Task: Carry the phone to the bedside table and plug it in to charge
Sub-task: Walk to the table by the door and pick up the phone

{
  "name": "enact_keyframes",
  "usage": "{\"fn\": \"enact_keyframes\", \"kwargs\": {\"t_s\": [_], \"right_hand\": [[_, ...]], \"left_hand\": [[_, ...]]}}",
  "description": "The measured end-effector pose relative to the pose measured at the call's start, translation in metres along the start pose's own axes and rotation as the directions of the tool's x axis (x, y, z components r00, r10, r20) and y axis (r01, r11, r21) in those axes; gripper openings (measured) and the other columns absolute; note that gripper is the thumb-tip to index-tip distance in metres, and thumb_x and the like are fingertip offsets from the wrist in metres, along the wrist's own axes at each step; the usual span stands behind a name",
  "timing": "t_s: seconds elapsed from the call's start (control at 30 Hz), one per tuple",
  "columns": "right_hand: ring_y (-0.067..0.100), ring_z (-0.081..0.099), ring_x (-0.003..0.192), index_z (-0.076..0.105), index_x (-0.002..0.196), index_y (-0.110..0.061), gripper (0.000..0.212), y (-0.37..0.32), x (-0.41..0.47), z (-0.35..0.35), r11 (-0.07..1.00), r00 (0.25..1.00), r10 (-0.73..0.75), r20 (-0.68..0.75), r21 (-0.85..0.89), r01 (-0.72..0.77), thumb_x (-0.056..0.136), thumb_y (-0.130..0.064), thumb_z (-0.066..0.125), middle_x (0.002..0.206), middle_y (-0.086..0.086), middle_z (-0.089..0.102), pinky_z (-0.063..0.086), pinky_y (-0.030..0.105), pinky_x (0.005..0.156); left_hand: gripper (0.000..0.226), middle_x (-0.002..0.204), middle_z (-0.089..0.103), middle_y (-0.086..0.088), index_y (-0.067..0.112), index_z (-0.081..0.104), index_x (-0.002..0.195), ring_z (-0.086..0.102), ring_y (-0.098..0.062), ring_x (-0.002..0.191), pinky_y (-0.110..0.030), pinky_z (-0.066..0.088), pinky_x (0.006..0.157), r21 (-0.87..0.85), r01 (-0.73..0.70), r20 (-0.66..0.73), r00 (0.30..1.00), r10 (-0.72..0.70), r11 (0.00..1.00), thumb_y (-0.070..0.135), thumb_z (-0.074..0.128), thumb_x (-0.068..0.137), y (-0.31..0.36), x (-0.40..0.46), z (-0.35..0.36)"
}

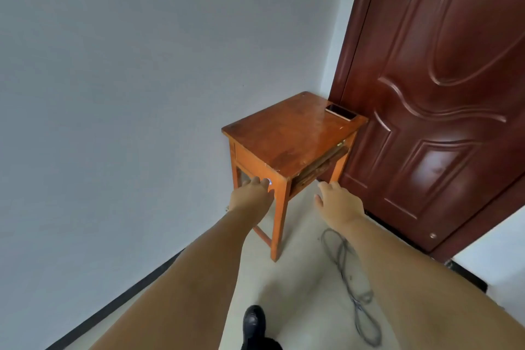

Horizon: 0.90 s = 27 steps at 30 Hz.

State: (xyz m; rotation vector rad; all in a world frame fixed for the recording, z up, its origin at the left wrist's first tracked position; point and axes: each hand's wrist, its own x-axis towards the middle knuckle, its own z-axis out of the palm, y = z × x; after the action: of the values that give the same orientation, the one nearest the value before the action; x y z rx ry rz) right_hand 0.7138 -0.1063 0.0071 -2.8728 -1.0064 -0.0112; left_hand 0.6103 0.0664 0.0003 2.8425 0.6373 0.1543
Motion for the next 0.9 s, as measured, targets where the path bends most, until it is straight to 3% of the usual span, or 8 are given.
{"fn": "enact_keyframes", "kwargs": {"t_s": [0.23, 0.5, 0.77, 0.9], "right_hand": [[0.028, 0.058, 0.103, 0.046, 0.126, -0.015, 0.036, 0.064, 0.174, 0.008, 0.997, 0.997, 0.074, -0.03, 0.04, -0.073, 0.097, -0.034, 0.034, 0.121, 0.008, 0.054, 0.042, 0.034, 0.068], [0.029, 0.057, 0.102, 0.047, 0.125, -0.015, 0.037, 0.149, 0.323, 0.009, 0.988, 0.989, 0.149, -0.018, 0.046, -0.148, 0.096, -0.035, 0.036, 0.122, 0.009, 0.053, 0.042, 0.036, 0.069], [0.027, 0.058, 0.102, 0.048, 0.122, -0.013, 0.036, 0.255, 0.479, 0.049, 0.995, 0.995, 0.087, 0.048, 0.045, -0.09, 0.096, -0.035, 0.038, 0.119, 0.009, 0.056, 0.043, 0.035, 0.067], [0.027, 0.053, 0.113, 0.043, 0.13, -0.01, 0.05, 0.295, 0.55, 0.07, 0.997, 0.995, 0.061, 0.08, 0.046, -0.065, 0.092, -0.042, 0.046, 0.125, 0.01, 0.056, 0.047, 0.039, 0.083]], "left_hand": [[0.033, 0.108, 0.058, -0.009, 0.012, 0.051, 0.112, 0.053, -0.029, 0.103, -0.039, 0.043, 0.07, 0.014, -0.079, 0.004, 0.997, 0.079, 0.997, 0.035, 0.033, 0.096, 0.02, 0.196, 0.017], [0.036, 0.116, 0.057, -0.008, 0.013, 0.046, 0.126, 0.054, -0.029, 0.107, -0.04, 0.053, 0.082, -0.01, -0.159, 0.052, 0.986, 0.16, 0.987, 0.031, 0.036, 0.097, 0.059, 0.357, 0.039], [0.035, 0.119, 0.054, -0.009, 0.013, 0.045, 0.127, 0.052, -0.029, 0.108, -0.039, 0.051, 0.079, -0.02, -0.037, 0.138, 0.99, 0.039, 0.999, 0.03, 0.039, 0.097, 0.106, 0.504, 0.11], [0.035, 0.117, 0.054, -0.009, 0.013, 0.047, 0.123, 0.051, -0.029, 0.106, -0.04, 0.051, 0.079, -0.033, 0.055, 0.181, 0.982, -0.048, 0.998, 0.034, 0.035, 0.098, 0.133, 0.567, 0.14]]}}
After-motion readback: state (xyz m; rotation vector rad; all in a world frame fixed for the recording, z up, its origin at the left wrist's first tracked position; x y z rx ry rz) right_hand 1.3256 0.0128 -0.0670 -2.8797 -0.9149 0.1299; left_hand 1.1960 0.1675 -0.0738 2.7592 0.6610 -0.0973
